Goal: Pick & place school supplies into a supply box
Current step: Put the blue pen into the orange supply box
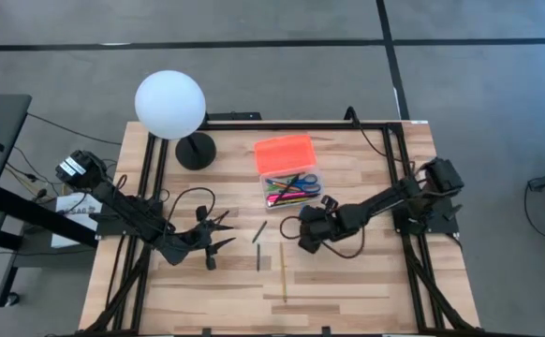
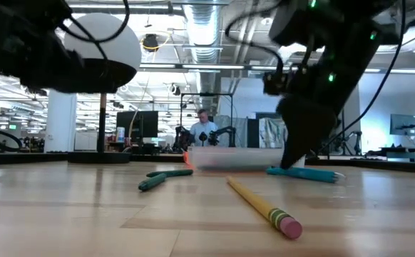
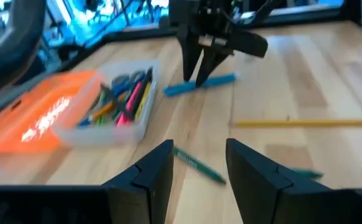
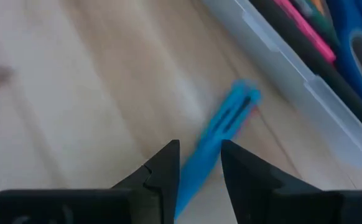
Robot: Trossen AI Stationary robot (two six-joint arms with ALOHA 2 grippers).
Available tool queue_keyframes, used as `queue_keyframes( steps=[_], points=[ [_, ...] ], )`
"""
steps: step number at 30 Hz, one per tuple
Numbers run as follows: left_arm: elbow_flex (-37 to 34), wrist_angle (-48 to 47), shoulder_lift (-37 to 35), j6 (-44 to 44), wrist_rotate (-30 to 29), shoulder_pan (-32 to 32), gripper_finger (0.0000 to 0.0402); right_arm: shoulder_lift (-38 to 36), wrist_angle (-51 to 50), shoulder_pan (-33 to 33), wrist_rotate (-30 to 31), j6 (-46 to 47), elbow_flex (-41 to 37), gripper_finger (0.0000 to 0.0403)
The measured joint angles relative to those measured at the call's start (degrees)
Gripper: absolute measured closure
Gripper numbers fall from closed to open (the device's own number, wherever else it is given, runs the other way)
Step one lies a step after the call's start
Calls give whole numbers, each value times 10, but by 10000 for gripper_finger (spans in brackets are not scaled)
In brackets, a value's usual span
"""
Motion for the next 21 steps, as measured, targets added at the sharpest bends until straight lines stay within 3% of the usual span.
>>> queue_keyframes(
  steps=[12,21],
  points=[
    [0,-122,0,-114,-28,18,260,5,-10,-15,0,13,0,291],
    [0,-180,0,-195,21,49,260,5,-46,-14,-40,33,0,291]
  ],
)
